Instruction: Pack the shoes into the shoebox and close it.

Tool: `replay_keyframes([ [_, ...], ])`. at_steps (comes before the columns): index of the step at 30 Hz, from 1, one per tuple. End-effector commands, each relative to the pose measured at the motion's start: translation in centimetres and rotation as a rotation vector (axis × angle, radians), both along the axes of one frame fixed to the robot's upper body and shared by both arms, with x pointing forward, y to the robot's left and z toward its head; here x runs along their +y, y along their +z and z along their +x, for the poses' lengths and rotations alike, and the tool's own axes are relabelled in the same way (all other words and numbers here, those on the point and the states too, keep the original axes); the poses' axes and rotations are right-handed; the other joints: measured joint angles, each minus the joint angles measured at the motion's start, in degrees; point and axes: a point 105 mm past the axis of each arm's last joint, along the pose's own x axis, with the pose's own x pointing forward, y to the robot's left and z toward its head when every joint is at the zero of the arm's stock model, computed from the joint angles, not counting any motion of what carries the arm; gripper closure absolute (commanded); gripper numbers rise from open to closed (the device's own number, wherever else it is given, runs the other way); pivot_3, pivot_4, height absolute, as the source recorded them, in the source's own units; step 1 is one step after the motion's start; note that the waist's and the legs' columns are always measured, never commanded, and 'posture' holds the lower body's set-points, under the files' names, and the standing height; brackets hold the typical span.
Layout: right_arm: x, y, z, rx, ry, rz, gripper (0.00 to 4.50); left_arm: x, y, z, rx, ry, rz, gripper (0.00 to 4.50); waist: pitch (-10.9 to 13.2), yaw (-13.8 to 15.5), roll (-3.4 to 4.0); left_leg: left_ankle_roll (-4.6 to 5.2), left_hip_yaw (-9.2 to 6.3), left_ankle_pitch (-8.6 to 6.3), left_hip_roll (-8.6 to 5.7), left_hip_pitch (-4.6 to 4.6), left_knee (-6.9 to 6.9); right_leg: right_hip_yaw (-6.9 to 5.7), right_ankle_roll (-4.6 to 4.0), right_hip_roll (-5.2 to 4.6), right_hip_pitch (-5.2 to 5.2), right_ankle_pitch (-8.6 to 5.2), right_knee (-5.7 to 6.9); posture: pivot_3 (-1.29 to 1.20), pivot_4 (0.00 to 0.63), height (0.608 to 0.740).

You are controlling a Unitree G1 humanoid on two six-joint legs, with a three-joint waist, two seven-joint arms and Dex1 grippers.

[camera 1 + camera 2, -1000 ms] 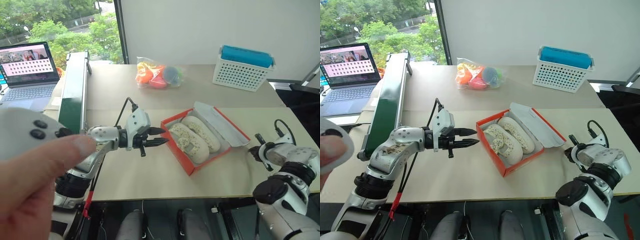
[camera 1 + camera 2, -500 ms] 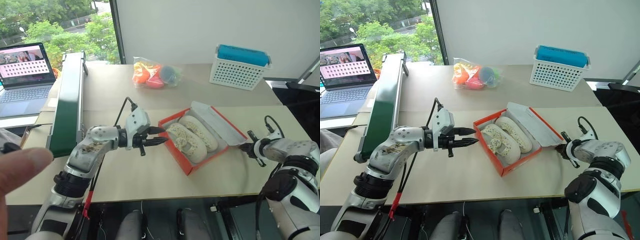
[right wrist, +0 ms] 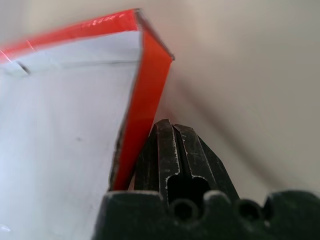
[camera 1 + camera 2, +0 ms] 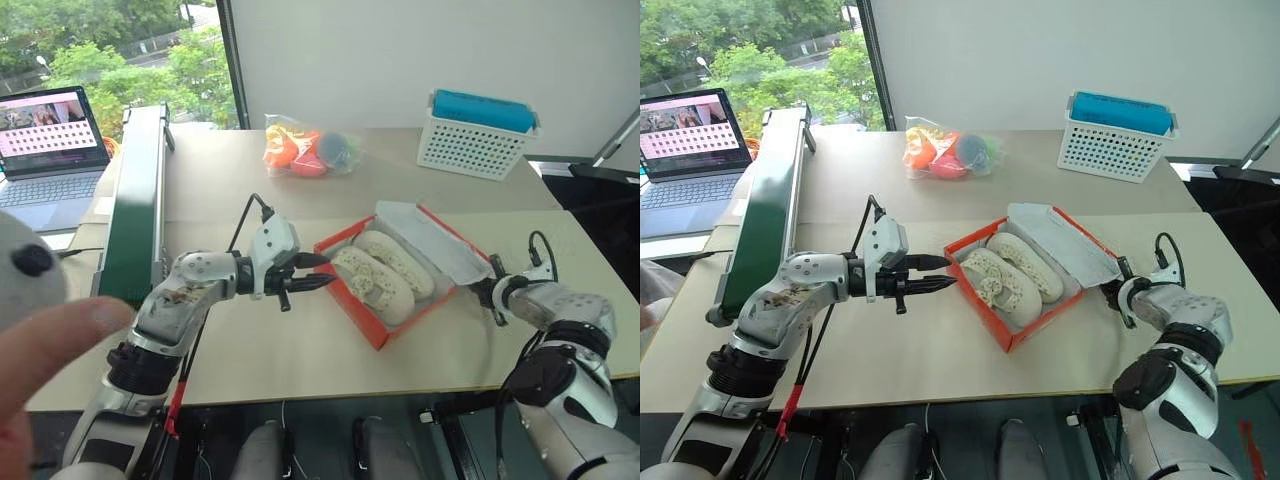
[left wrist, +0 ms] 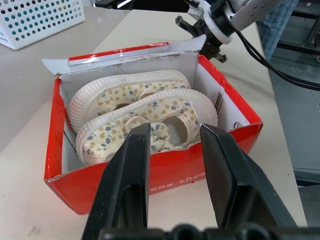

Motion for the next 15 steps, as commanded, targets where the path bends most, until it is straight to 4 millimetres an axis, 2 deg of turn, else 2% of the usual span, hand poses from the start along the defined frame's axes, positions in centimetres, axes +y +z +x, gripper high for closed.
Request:
replay_keyframes([
  [1,0.0,5.1,1.7,-0.263,-0.032,0.029,4.43,0.1,1.4,0.0,-0.063,-0.003,-0.007,2.86,0.03,0.02,0.04,0.0,0.01,0.0,0.0,-0.03,-0.01,0.0,-0.04,0.0,-0.03,0.03,0.01,0.0,0.15,0.699],
  [4,0.5,7.8,2.0,-0.408,-0.023,0.014,4.43,0.0,1.4,0.1,-0.062,-0.003,-0.008,2.86,0.1,0.25,0.14,0.0,0.03,0.0,-0.02,-0.07,-0.01,0.01,-0.04,-0.04,-0.05,0.03,0.0,0.0,0.15,0.699],
  [7,2.1,11.9,1.7,-0.601,0.073,-0.06,4.43,0.0,1.4,0.2,-0.064,-0.002,-0.007,2.86,0.21,0.7,0.31,0.0,0.04,0.0,-0.04,-0.08,-0.01,0.01,-0.02,-0.06,-0.07,0.03,0.0,0.0,0.15,0.699],
  [9,2.9,14.0,1.2,-0.694,0.125,-0.127,4.43,-0.1,1.4,0.2,-0.064,-0.003,-0.008,2.86,0.23,0.83,0.34,0.0,0.04,0.0,-0.02,-0.07,-0.01,0.0,-0.02,-0.05,-0.08,0.03,0.03,0.0,0.15,0.699],
  [11,5.0,16.4,0.1,-0.789,0.259,-0.293,4.43,-0.2,1.5,0.2,-0.064,-0.004,-0.009,2.86,0.28,0.92,0.43,0.0,0.03,0.0,-0.02,-0.07,-0.01,-0.01,-0.03,-0.05,-0.1,0.03,0.03,0.0,0.15,0.699],
  [13,7.3,17.4,-1.0,-0.835,0.398,-0.42,4.43,-0.3,1.5,0.2,-0.064,-0.004,-0.01,2.86,0.28,1.05,0.44,0.0,0.02,0.0,-0.02,-0.08,-0.01,-0.01,-0.02,-0.05,-0.1,0.02,0.04,0.0,0.15,0.699],
  [15,9.2,17.4,-1.9,-0.845,0.53,-0.538,4.43,-0.3,1.5,0.3,-0.064,-0.003,-0.011,2.86,0.28,1.14,0.44,0.0,0.02,0.0,-0.02,-0.06,-0.01,-0.01,-0.03,-0.05,-0.07,0.03,0.03,0.0,0.15,0.699],
])
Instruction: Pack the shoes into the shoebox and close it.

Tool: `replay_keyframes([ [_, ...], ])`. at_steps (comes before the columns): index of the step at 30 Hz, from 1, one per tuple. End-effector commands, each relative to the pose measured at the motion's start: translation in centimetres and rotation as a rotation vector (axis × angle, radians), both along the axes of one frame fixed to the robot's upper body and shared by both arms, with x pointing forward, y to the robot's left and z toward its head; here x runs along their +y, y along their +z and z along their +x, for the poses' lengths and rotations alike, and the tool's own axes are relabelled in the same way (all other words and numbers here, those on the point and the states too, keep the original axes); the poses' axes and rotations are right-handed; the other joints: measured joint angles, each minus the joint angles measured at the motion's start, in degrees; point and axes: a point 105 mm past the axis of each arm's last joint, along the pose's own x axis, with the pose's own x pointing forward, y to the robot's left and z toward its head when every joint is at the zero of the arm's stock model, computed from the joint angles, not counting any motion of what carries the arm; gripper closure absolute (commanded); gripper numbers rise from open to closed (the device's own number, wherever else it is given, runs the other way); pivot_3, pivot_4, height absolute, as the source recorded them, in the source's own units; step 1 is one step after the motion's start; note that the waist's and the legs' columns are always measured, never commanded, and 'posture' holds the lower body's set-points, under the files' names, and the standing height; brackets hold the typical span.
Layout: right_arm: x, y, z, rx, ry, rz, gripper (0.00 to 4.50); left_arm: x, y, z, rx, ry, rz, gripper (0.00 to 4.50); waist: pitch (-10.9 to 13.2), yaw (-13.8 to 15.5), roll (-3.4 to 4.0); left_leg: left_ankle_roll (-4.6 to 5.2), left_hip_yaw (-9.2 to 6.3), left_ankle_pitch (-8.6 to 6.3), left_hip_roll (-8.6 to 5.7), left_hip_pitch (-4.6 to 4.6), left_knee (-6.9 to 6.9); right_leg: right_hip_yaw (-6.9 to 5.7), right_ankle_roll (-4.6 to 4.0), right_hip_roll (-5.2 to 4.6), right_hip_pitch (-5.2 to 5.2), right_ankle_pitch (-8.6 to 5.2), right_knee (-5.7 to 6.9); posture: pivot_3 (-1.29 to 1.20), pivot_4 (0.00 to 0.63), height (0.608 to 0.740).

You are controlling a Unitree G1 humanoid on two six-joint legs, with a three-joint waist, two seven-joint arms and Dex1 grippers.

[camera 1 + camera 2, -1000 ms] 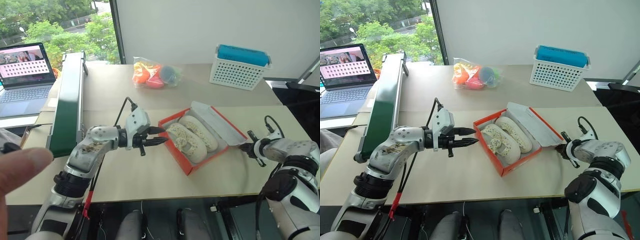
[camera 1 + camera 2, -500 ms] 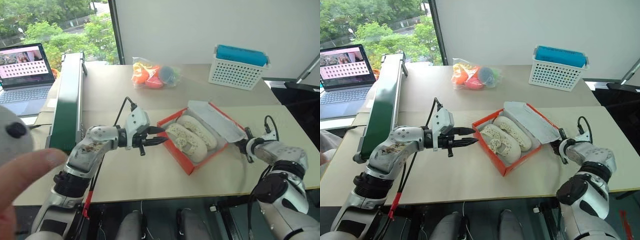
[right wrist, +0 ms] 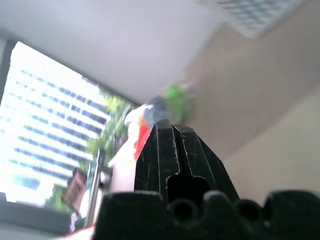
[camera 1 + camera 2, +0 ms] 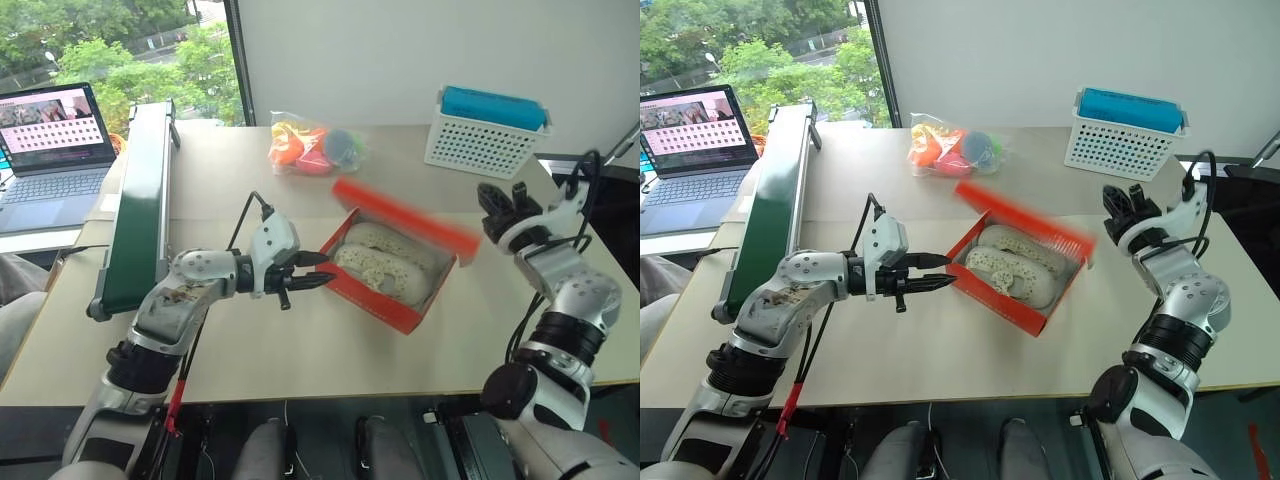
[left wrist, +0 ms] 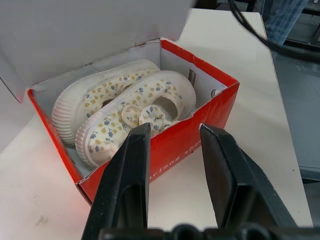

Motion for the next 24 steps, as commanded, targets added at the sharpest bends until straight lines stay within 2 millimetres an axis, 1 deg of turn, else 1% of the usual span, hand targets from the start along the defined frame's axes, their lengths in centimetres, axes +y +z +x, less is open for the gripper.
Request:
replay_keyframes([
  [1,4.1,1.6,-2.2,-0.1,0.174,-0.295,4.43,-0.2,1.2,0.2,-0.054,-0.002,-0.01,2.86,0.0,0.07,0.0,0.0,0.0,0.0,-0.01,0.0,0.0,0.0,0.0,-0.01,0.0,0.0,0.0,0.0,0.15,0.699],
  [2,4.8,1.5,-2.6,-0.106,0.213,-0.353,4.43,-0.2,1.3,0.2,-0.054,-0.001,-0.011,2.86,0.0,0.08,0.0,0.0,0.0,0.0,0.0,0.01,0.0,-0.01,0.0,-0.01,0.01,0.0,0.0,0.0,0.15,0.699],
  [4,5.5,1.1,-3.0,-0.102,0.253,-0.457,4.43,-0.2,1.3,0.2,-0.055,0.0,-0.011,2.86,0.0,0.15,0.0,0.0,0.0,0.0,0.0,0.01,0.01,-0.02,0.0,-0.01,0.0,0.0,0.0,0.0,0.15,0.699],
  [6,6.0,0.1,-2.8,-0.048,0.28,-0.529,4.43,-0.1,1.3,0.3,-0.057,0.003,-0.011,2.86,0.01,0.21,-0.01,0.0,-0.01,0.0,-0.01,0.0,0.01,-0.04,0.01,-0.02,0.0,-0.01,-0.02,0.0,0.15,0.699],
  [8,7.6,-1.9,-2.7,0.035,0.353,-0.616,4.43,-0.1,1.3,0.4,-0.059,0.008,-0.011,2.86,0.01,0.23,-0.02,0.0,-0.01,0.0,-0.01,0.0,0.03,-0.04,0.01,-0.03,0.02,-0.01,-0.02,0.0,0.15,0.699],
  [10,9.3,-3.6,-3.0,0.085,0.432,-0.668,4.43,-0.1,1.3,0.5,-0.061,0.012,-0.009,2.86,0.01,0.18,-0.02,0.0,-0.01,0.0,-0.01,0.0,0.03,-0.05,0.0,-0.03,0.01,-0.01,-0.02,0.0,0.15,0.699],
  [12,10.1,-4.7,-3.2,0.121,0.47,-0.682,4.43,-0.1,1.3,0.5,-0.061,0.014,-0.011,2.86,0.02,0.16,-0.03,0.0,-0.01,0.0,0.0,0.0,0.02,-0.04,-0.01,-0.03,-0.03,0.0,-0.01,0.0,0.15,0.699],
  [13,10.2,-5.5,-3.1,0.155,0.479,-0.691,4.43,-0.1,1.3,0.5,-0.06,0.015,-0.012,2.86,0.02,0.22,-0.03,0.0,-0.01,0.0,0.0,-0.01,0.02,-0.05,-0.01,-0.03,-0.03,0.0,0.0,0.0,0.15,0.699],
  [14,10.1,-6.9,-2.9,0.213,0.478,-0.727,4.43,-0.1,1.3,0.5,-0.059,0.02,-0.014,2.86,0.02,0.24,-0.03,0.0,-0.01,0.0,-0.01,-0.02,0.02,-0.06,-0.01,-0.03,-0.03,0.0,-0.01,0.0,0.15,0.699],
  [17,9.2,-10.4,-2.3,0.361,0.438,-0.819,4.43,0.0,1.1,0.6,-0.055,0.042,-0.027,2.86,0.02,0.41,-0.05,0.0,-0.01,0.0,-0.05,-0.02,0.06,-0.07,0.0,-0.08,0.02,0.0,-0.03,0.0,0.15,0.699],
  [19,8.6,-11.6,-2.0,0.409,0.406,-0.868,4.43,0.2,0.9,0.6,-0.048,0.062,-0.039,2.86,0.01,0.48,-0.07,0.01,-0.01,0.0,-0.07,-0.02,0.09,-0.1,0.0,-0.13,0.04,0.0,-0.02,0.0,0.15,0.699],
  [22,8.2,-12.2,-2.0,0.427,0.392,-0.899,4.43,0.3,0.6,0.7,-0.039,0.085,-0.046,2.86,-0.15,0.46,-0.32,0.01,-0.07,-0.01,-0.04,0.13,0.1,-0.17,0.01,-0.11,0.19,-0.01,-0.02,0.0,0.15,0.699],
  [24,7.8,-11.3,-1.7,0.402,0.349,-0.899,4.43,0.8,0.5,1.2,-0.026,0.169,-0.093,2.86,-0.17,0.54,-0.34,0.0,-0.11,-0.01,-0.02,0.33,0.1,-0.22,0.16,-0.11,0.39,-0.1,-0.03,0.0,0.15,0.699],
])
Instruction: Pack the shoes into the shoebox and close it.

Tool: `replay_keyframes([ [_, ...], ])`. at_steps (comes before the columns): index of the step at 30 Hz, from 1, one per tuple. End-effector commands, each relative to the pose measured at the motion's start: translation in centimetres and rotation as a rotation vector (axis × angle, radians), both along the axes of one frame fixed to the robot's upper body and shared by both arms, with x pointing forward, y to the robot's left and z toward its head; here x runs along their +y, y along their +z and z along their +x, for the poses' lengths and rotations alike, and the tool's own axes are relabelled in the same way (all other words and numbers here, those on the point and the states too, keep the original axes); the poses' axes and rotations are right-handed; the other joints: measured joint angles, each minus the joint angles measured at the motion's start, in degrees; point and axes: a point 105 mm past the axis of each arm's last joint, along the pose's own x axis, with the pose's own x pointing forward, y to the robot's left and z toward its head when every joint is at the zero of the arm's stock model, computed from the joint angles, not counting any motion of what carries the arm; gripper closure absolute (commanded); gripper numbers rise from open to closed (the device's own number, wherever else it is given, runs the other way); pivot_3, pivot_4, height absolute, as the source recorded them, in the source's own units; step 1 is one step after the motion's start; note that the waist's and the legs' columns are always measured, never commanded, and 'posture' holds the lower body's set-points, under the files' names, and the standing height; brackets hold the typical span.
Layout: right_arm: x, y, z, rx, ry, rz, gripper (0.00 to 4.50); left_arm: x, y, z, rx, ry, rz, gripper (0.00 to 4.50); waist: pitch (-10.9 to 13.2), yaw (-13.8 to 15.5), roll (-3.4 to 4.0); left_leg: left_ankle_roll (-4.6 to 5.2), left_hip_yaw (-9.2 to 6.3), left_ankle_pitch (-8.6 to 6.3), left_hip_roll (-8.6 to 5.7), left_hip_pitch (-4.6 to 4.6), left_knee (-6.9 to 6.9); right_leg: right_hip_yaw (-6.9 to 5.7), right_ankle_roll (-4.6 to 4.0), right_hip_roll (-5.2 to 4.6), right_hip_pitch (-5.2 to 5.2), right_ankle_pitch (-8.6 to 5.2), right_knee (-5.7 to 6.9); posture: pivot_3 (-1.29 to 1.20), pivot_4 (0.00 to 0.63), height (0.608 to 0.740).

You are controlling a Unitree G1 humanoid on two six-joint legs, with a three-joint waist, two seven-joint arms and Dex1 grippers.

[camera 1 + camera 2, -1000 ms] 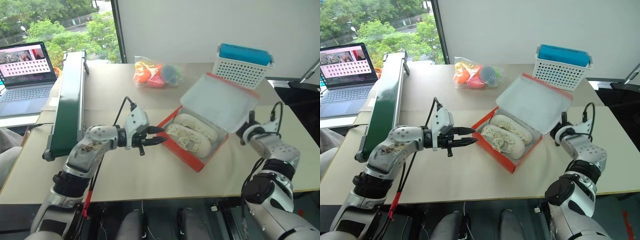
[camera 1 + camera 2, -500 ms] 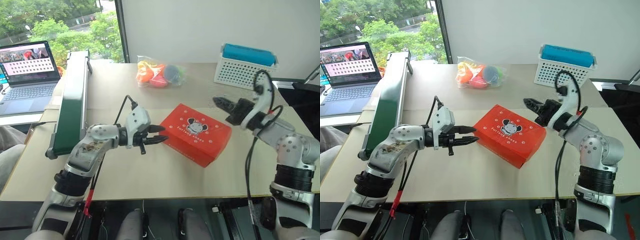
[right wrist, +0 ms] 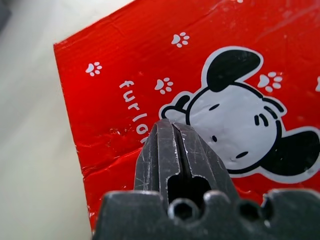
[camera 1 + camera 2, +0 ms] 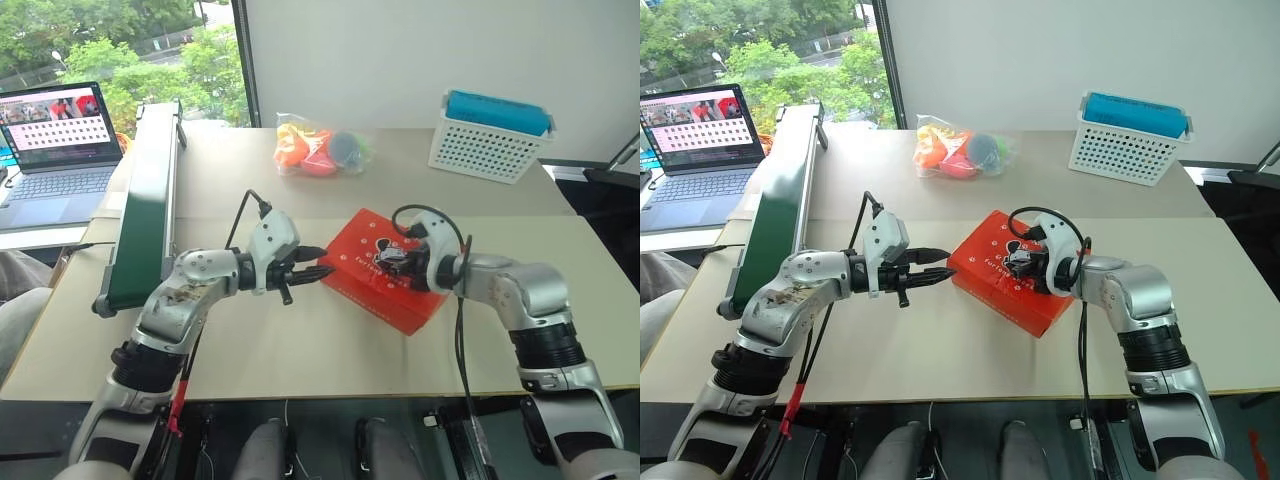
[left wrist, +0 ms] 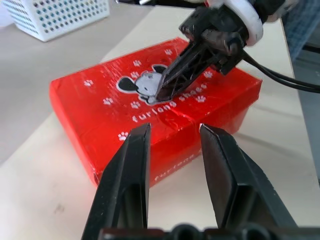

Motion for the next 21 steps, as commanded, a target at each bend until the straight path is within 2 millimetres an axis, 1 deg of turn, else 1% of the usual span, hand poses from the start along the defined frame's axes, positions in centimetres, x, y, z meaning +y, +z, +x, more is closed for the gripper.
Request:
replay_keyframes([
  [1,-2.3,-1.1,0.4,0.005,-0.123,-0.075,4.43,0.7,1.0,0.6,-0.034,0.115,-0.081,2.86,-0.01,0.07,0.0,0.0,-0.01,0.0,0.01,0.1,0.0,-0.01,0.1,0.0,0.12,-0.06,-0.03,0.0,0.15,0.699],
  [2,-2.5,-0.9,0.4,-0.004,-0.129,-0.076,4.43,0.8,1.0,0.7,-0.034,0.133,-0.09,2.86,-0.02,0.14,-0.01,0.0,-0.05,-0.01,0.01,0.15,0.0,-0.03,0.18,-0.01,0.19,-0.11,-0.05,0.0,0.15,0.699],
  [4,-2.6,2.0,0.4,-0.083,-0.149,0.037,4.43,1.6,1.5,1.5,-0.027,0.236,-0.16,2.86,-0.02,0.55,-0.02,-0.01,-0.1,-0.01,0.01,0.12,0.0,-0.08,0.17,-0.03,0.19,-0.1,-0.06,0.0,0.15,0.699],
  [5,-2.7,3.0,0.3,-0.11,-0.154,0.072,4.43,1.8,1.6,1.7,-0.026,0.269,-0.18,2.86,-0.02,0.72,-0.03,0.0,-0.12,-0.01,-0.01,0.08,0.0,-0.1,0.12,-0.07,0.18,-0.07,-0.06,0.0,0.15,0.699],
  [7,-3.3,5.9,-0.1,-0.208,-0.171,0.159,4.43,3.2,1.8,2.8,-0.029,0.406,-0.235,2.86,0.0,1.07,-0.03,-0.01,-0.11,-0.01,-0.04,-0.08,0.0,-0.11,-0.15,-0.09,0.02,0.1,-0.05,0.0,0.15,0.699],
  [8,-4.0,7.4,-0.3,-0.266,-0.193,0.189,4.43,4.0,1.7,3.4,-0.028,0.483,-0.258,2.86,0.0,1.13,-0.03,0.0,-0.11,0.0,-0.06,-0.25,0.0,-0.09,-0.15,-0.11,-0.15,0.1,-0.02,0.0,0.15,0.699],
  [9,-5.6,8.6,-0.4,-0.331,-0.25,0.183,4.43,5.1,1.6,3.9,-0.036,0.573,-0.279,2.86,0.0,1.12,-0.03,0.0,-0.08,0.0,-0.09,-0.51,0.03,-0.08,-0.15,-0.12,-0.39,0.13,0.01,0.0,0.15,0.699],
  [10,-7.1,9.2,-0.5,-0.379,-0.307,0.152,4.43,6.1,1.4,4.3,-0.037,0.645,-0.305,2.86,0.0,1.13,-0.03,0.0,-0.08,0.0,-0.09,-0.58,0.04,-0.08,-0.14,-0.13,-0.46,0.14,0.05,0.0,0.15,0.699],
  [11,-8.1,9.5,-0.7,-0.408,-0.345,0.129,4.43,6.6,1.4,4.4,-0.037,0.691,-0.322,2.86,0.0,1.19,-0.03,0.01,-0.08,0.0,-0.09,-0.59,0.04,-0.1,-0.14,-0.13,-0.44,0.15,0.03,0.0,0.15,0.699],
  [12,-9.4,9.4,-0.7,-0.429,-0.396,0.078,4.43,7.3,1.3,4.6,-0.027,0.741,-0.352,2.86,0.0,1.19,-0.04,0.02,-0.08,-0.01,-0.12,-0.6,0.04,-0.13,-0.12,-0.15,-0.43,0.16,0.02,0.0,0.15,0.699],
  [13,-11.7,8.5,-0.8,-0.453,-0.478,-0.069,4.43,8.5,0.9,4.9,-0.026,0.825,-0.369,2.86,0.0,1.22,-0.04,0.04,-0.06,-0.02,-0.13,-0.6,0.05,-0.14,-0.11,-0.16,-0.41,0.16,0.0,0.0,0.15,0.699],
  [15,-15.1,7.0,-1.4,-0.495,-0.559,-0.368,4.43,10.3,0.1,5.0,-0.033,0.943,-0.368,2.86,-0.01,1.61,-0.07,0.08,-0.07,-0.05,-0.18,-0.6,0.09,-0.18,-0.05,-0.21,-0.36,0.17,-0.02,0.0,0.15,0.699],
  [16,-16.4,6.6,-1.7,-0.514,-0.588,-0.466,4.43,11.1,-0.4,5.0,-0.038,0.995,-0.356,2.86,-0.01,1.68,-0.07,0.1,-0.08,-0.06,-0.18,-0.59,0.12,-0.21,-0.03,-0.23,-0.31,0.17,-0.05,0.0,0.15,0.699],
  [20,-19.2,6.7,-2.3,-0.609,-0.694,-0.532,4.43,13.0,-1.5,5.0,-0.035,1.118,-0.352,2.86,0.01,0.93,-0.09,0.07,0.07,-0.04,-0.17,-0.58,0.13,-0.05,-0.01,-0.23,-0.43,0.15,-0.02,0.0,0.15,0.699],
  [21,-20.3,6.0,-2.4,-0.594,-0.733,-0.596,4.43,13.2,-1.8,5.0,-0.039,1.129,-0.337,2.86,0.01,0.86,-0.1,0.04,0.07,-0.02,-0.13,-0.56,0.13,-0.04,-0.01,-0.17,-0.43,0.16,0.0,0.0,0.15,0.699],
])
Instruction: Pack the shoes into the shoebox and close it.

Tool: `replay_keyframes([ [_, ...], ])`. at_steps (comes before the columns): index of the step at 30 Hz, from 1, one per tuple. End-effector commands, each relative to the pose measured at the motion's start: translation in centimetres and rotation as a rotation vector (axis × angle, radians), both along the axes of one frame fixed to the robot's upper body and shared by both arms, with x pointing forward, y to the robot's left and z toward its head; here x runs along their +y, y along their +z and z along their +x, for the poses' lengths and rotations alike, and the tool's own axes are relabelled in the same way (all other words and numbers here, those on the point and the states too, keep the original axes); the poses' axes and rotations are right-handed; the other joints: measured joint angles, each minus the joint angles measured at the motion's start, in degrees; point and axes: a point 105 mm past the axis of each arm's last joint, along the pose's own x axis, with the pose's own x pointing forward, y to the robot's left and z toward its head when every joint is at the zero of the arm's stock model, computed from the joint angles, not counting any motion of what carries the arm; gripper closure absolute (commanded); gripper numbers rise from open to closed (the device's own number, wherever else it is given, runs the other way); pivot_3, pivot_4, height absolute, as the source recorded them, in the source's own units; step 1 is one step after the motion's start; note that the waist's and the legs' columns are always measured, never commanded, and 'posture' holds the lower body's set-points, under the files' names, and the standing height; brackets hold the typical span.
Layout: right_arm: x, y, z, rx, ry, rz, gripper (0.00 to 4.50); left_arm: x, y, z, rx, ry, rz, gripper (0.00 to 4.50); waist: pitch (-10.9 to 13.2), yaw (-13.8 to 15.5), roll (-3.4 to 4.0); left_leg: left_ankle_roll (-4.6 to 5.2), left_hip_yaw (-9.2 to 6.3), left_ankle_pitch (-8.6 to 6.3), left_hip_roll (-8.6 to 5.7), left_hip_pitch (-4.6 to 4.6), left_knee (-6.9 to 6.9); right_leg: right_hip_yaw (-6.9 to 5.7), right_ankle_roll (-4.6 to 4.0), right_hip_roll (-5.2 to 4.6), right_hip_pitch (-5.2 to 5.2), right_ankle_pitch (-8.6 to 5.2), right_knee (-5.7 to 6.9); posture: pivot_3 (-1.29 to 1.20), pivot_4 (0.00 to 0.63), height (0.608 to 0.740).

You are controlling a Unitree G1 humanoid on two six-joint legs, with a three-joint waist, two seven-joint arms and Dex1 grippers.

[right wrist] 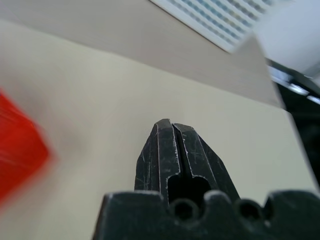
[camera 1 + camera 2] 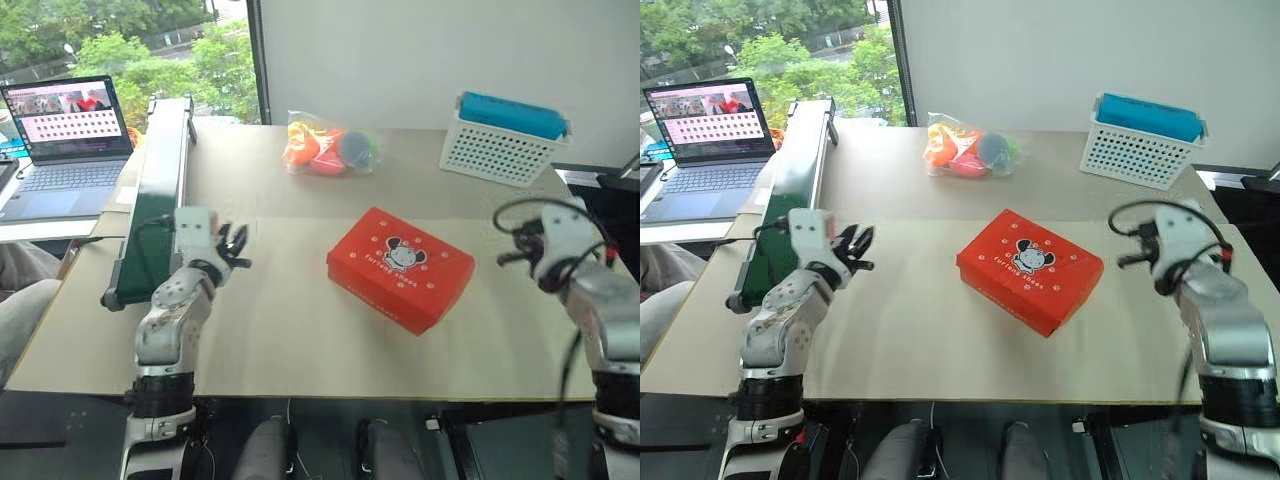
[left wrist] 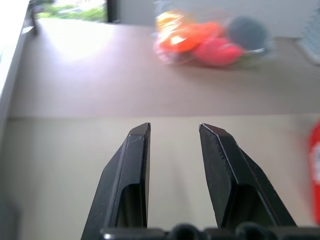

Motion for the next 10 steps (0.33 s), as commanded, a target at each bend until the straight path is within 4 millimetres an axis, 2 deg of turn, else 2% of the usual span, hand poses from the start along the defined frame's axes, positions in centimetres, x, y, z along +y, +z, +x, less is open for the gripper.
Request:
replay_keyframes([
  [1,-2.6,2.1,-0.1,-0.119,-0.115,-0.163,4.43,0.6,0.7,0.0,-0.049,0.048,0.038,2.86,0.0,-0.04,0.0,-0.04,0.0,0.02,0.03,0.04,0.0,0.0,0.03,0.04,0.01,-0.01,0.0,0.0,0.15,0.699],
  [10,-6.5,0.3,-1.5,-0.161,-0.252,-0.139,4.43,-0.1,0.0,-0.4,-0.052,0.058,0.019,2.86,0.0,0.11,-0.01,-0.02,0.0,0.01,0.04,0.1,-0.03,0.05,-0.06,0.06,0.1,-0.01,-0.02,0.0,0.15,0.699],
])
